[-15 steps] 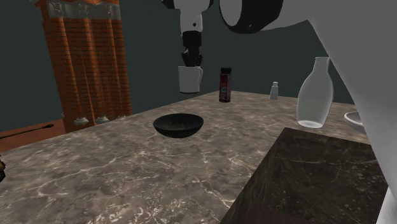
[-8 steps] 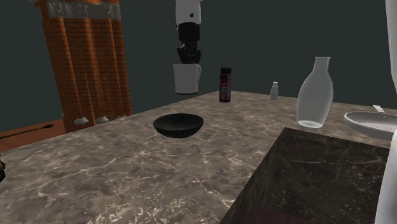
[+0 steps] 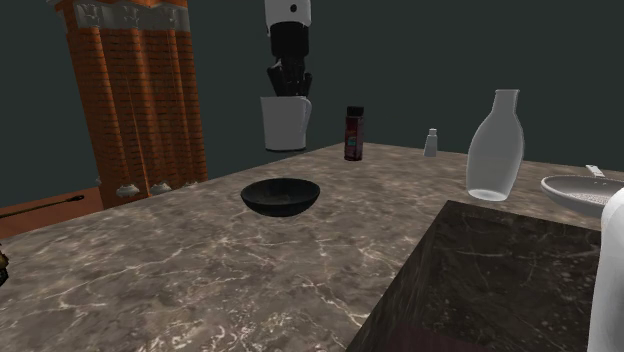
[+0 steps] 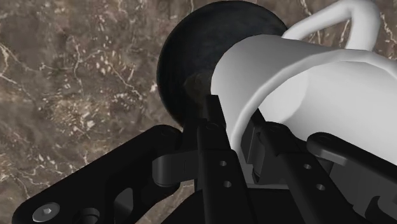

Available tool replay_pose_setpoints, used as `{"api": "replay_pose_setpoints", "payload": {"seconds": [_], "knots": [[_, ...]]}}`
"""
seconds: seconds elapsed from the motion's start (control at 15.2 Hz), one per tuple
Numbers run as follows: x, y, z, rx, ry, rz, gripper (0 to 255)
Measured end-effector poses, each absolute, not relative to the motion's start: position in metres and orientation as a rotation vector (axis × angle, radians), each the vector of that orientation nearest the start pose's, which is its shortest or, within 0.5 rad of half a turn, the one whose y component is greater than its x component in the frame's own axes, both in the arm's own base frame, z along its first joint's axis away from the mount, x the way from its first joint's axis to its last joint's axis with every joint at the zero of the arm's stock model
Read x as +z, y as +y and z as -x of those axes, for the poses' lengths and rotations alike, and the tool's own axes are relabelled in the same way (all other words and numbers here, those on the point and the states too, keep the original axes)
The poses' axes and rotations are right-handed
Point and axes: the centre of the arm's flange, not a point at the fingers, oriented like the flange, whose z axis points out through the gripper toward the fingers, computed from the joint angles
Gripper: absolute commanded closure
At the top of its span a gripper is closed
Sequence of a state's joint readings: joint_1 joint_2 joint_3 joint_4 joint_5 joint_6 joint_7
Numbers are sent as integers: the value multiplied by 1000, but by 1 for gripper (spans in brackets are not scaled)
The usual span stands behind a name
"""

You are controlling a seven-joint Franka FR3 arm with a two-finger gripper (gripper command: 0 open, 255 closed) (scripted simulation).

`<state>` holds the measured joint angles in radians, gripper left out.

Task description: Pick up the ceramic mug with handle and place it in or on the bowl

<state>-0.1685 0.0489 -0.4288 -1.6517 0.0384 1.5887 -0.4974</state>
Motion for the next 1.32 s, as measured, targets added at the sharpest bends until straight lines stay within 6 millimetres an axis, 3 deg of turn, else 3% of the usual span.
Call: {"api": "replay_pose_setpoints", "payload": {"seconds": [1.06,1.32], "knots": [[480,-307,-471,128,159,3064,255],[476,-307,-470,127,159,3064,255]]}}
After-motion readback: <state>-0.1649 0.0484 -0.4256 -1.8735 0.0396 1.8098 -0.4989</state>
